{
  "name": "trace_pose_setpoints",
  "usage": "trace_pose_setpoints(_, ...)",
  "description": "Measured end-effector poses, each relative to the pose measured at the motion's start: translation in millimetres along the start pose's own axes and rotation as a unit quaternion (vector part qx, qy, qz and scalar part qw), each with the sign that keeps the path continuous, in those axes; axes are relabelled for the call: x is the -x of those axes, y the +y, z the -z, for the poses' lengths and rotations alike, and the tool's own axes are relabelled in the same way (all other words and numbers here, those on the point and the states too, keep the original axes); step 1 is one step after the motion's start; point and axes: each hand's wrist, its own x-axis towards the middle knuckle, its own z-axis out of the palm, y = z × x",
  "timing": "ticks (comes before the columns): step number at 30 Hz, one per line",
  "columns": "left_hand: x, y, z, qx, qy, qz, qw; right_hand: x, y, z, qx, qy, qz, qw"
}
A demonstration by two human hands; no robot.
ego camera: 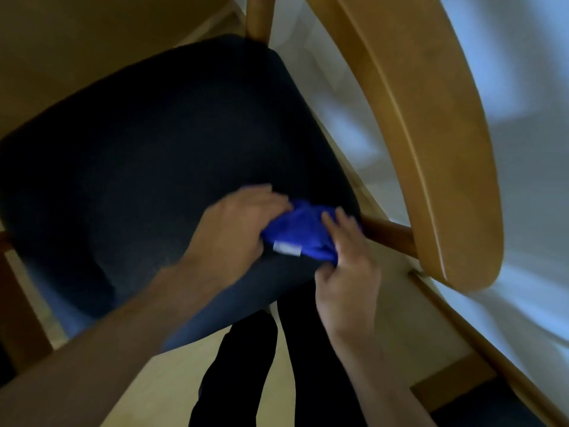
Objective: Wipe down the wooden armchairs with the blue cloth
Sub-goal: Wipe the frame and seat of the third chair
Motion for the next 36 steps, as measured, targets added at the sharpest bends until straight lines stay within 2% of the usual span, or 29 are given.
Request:
trace_pose_setpoints(2, -34, 3, 15, 0.000, 0.047, -0.008, 0.999, -27, -9, 2, 0.004, 0.059, 0.029, 0.998)
trace_pose_setpoints(4, -75, 3, 25, -0.019, 0.082, -0.019, 0.996, -60, -13, -2, 0.031, 0.082, 0.046, 0.995)
trace_pose_setpoints(7, -107, -1, 20, -0.061, 0.075, -0.021, 0.995, -94, -15, -12, 0.087, 0.024, 0.030, 0.995)
trace_pose_setpoints(9, -93, -6, 7, -0.068, 0.056, -0.034, 0.996, -78, -6, -20, 0.112, -0.021, 0.005, 0.993)
trace_pose_setpoints(13, -23, -8, -20, -0.041, 0.007, -0.073, 0.996, -4, 10, -14, 0.056, -0.076, -0.050, 0.994)
trace_pose_setpoints(16, 7, -4, -31, -0.042, -0.009, -0.067, 0.997, 13, 13, -3, 0.033, -0.110, -0.074, 0.991)
trace_pose_setpoints(19, -6, -4, -17, -0.034, 0.009, -0.061, 0.998, -3, 0, 9, -0.004, -0.054, -0.045, 0.998)
trace_pose_setpoints(22, -45, -7, 11, -0.034, 0.095, -0.043, 0.994, -46, -23, 7, -0.025, 0.038, 0.017, 0.999)
trace_pose_setpoints(25, -86, -15, 32, -0.078, 0.142, -0.036, 0.986, -107, -40, -10, -0.026, 0.041, 0.047, 0.998)
trace_pose_setpoints(27, -96, -26, 35, -0.099, 0.118, -0.031, 0.988, -128, -41, -24, -0.040, 0.017, 0.042, 0.998)
trace_pose_setpoints(29, -83, -35, 27, -0.107, 0.081, -0.021, 0.991, -119, -31, -30, 0.017, -0.020, 0.058, 0.998)
trace_pose_setpoints(33, -6, -19, -8, -0.049, 0.060, -0.025, 0.997, -40, 1, -21, 0.052, -0.063, 0.043, 0.996)
trace_pose_setpoints(36, 42, -6, -27, -0.039, 0.009, -0.031, 0.999, 8, 15, -9, 0.051, -0.134, 0.019, 0.989)
